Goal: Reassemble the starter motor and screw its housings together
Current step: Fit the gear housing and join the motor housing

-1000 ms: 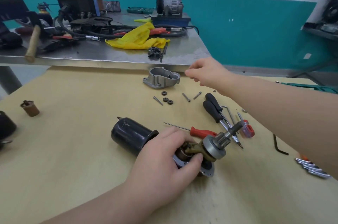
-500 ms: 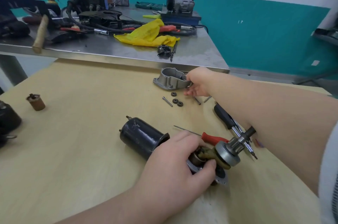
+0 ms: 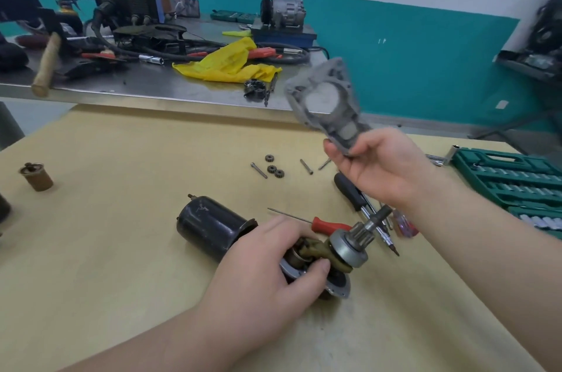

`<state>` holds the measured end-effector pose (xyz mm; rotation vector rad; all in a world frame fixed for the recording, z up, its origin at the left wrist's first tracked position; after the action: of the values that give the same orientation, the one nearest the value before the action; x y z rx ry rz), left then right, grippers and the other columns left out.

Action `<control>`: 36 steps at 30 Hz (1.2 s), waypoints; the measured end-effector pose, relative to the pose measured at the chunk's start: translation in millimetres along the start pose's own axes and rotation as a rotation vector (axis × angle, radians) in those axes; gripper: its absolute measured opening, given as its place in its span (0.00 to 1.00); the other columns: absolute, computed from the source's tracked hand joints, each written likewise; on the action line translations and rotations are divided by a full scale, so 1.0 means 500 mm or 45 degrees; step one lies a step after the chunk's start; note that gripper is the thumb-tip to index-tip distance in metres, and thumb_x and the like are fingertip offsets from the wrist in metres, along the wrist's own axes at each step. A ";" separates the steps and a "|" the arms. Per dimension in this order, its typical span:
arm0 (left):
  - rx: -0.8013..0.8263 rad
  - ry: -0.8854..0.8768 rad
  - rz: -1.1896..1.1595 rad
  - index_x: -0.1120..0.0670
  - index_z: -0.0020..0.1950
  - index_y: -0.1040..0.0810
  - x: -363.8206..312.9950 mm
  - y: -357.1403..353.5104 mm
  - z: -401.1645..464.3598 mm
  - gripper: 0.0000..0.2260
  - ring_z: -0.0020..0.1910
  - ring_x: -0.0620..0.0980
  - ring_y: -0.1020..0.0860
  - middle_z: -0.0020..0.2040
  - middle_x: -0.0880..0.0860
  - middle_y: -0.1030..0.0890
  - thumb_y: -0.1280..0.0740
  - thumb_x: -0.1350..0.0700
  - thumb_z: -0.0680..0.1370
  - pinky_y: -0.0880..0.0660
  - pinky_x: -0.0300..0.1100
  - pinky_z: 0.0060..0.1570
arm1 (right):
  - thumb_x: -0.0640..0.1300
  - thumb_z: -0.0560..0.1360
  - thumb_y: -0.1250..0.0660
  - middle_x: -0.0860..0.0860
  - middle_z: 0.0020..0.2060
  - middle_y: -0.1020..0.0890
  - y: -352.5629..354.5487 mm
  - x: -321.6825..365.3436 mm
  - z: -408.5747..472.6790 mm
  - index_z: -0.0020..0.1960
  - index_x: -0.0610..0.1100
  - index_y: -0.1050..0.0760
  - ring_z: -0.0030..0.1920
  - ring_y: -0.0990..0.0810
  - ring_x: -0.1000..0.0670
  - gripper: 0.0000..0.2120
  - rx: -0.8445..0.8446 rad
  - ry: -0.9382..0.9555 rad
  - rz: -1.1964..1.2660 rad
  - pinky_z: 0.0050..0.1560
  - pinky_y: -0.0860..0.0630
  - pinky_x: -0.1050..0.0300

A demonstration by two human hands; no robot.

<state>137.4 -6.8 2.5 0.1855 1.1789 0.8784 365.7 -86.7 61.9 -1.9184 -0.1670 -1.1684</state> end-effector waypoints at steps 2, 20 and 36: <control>0.007 0.000 0.001 0.38 0.49 0.20 0.000 0.000 -0.001 0.04 0.54 0.41 0.19 0.49 0.38 0.19 0.30 0.43 0.75 0.29 0.28 0.48 | 0.23 0.66 0.46 0.39 0.50 0.12 0.035 0.005 -0.063 0.63 0.32 0.25 0.44 0.11 0.43 0.27 -0.089 0.082 0.025 0.43 0.15 0.57; 0.022 -0.066 0.096 0.37 0.51 0.20 0.009 0.001 -0.001 0.05 0.53 0.43 0.18 0.50 0.39 0.16 0.29 0.42 0.76 0.28 0.28 0.48 | 0.42 0.80 0.33 0.40 0.46 0.12 0.156 -0.070 -0.200 0.47 0.43 0.11 0.42 0.13 0.44 0.12 -0.360 0.534 -0.164 0.36 0.16 0.50; -0.053 0.077 -0.005 0.28 0.67 0.33 0.030 -0.006 -0.008 0.29 0.58 0.37 0.18 0.62 0.34 0.20 0.28 0.34 0.69 0.28 0.30 0.51 | 0.36 0.66 0.20 0.48 0.57 0.17 0.083 -0.108 -0.284 0.57 0.44 0.21 0.52 0.16 0.45 0.21 -0.131 1.534 -1.427 0.43 0.19 0.47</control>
<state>136.8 0.0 -11.5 0.1232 1.2157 0.9094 262.8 -199.4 22.4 -0.7786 -0.5358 -2.8719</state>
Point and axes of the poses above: each hand's wrist, its own z-axis towards the middle knuckle, its own y-axis out of the back of the hand, x = y × z, the point moved 2 cm from there along z, towards the middle knuckle
